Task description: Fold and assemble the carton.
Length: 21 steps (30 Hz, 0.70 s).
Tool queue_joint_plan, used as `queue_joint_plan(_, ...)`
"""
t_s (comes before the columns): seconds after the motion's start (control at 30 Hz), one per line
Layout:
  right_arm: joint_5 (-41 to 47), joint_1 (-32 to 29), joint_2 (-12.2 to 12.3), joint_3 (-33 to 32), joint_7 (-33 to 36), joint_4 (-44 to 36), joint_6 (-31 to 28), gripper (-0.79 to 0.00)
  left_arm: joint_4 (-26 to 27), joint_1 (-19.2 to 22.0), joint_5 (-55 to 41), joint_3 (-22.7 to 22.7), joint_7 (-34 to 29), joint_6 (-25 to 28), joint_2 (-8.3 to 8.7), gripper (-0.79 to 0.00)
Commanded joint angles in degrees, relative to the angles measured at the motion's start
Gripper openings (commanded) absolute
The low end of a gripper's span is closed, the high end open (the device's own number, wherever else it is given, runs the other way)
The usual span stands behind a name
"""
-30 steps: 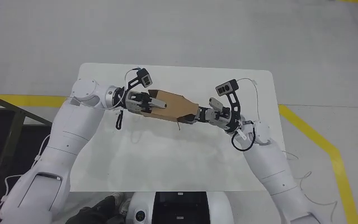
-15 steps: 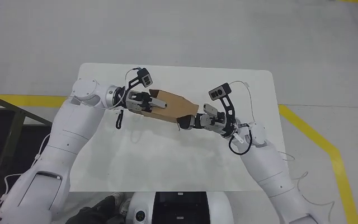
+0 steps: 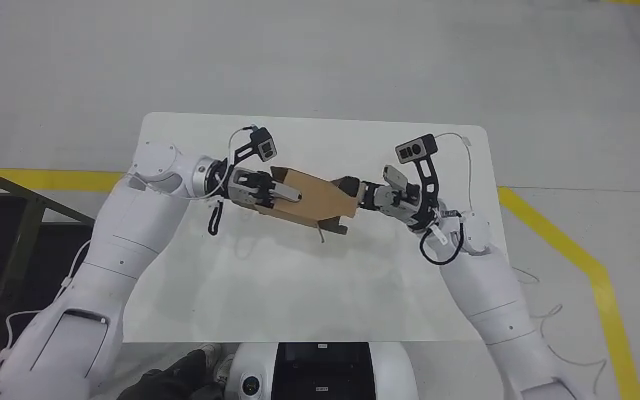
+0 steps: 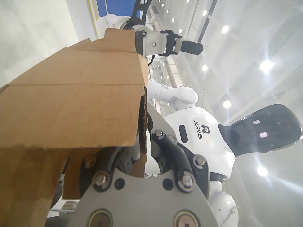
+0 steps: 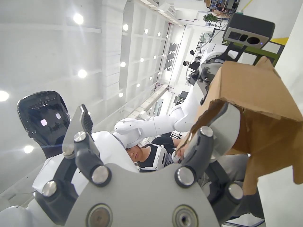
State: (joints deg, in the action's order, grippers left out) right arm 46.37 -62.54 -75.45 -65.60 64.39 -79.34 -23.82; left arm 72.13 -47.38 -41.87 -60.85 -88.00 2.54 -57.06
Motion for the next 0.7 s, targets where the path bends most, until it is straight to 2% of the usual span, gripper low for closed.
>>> queue_joint_plan(0.0,-0.1,0.1,0.0,-0.2,0.0,0.1,0.0,0.0,0.6,-0.1,0.0,0.4,0.0,-0.1,0.17,-0.785)
queue_joint_plan(0.67,4.3,3.7,-0.5,0.3,6.7,7.7,-0.5,0.0,4.5,-0.4,-1.9,4.1,0.0,0.1,2.38,-0.785)
